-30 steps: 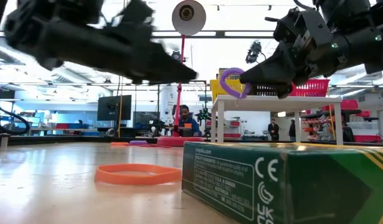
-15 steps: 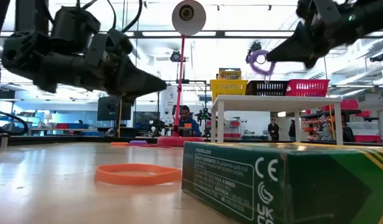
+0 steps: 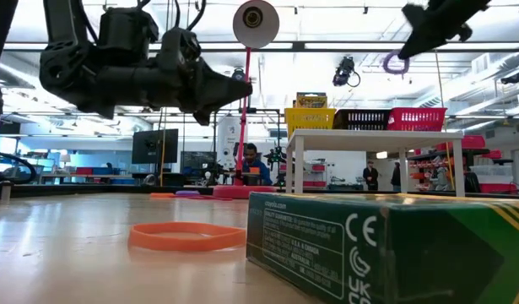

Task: Pick & Place Office Desk Supplies
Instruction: Put the purple spring keychain into the red bin on the shelf

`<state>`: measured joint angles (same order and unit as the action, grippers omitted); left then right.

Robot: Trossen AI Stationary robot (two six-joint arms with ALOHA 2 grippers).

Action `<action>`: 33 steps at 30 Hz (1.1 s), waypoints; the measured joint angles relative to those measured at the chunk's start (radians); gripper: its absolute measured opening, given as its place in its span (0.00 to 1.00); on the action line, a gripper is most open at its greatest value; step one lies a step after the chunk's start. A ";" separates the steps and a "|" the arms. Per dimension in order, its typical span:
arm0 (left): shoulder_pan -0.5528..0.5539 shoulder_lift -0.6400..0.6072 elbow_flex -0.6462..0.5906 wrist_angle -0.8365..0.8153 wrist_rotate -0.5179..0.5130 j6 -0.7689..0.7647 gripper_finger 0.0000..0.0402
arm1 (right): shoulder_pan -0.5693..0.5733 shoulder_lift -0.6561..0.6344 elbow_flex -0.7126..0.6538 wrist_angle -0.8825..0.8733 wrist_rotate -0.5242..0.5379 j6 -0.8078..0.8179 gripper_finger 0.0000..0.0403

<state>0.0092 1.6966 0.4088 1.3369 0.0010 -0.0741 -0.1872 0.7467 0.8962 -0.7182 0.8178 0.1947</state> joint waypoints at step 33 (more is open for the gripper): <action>-0.017 0.001 0.006 -0.062 -0.005 -0.045 0.04 | -0.727 0.327 0.137 -0.200 -0.685 -0.056 0.20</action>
<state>-0.0074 1.6974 0.4152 1.2751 -0.0038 -0.1189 -0.9142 1.0737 1.0328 -0.9184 0.1329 0.1386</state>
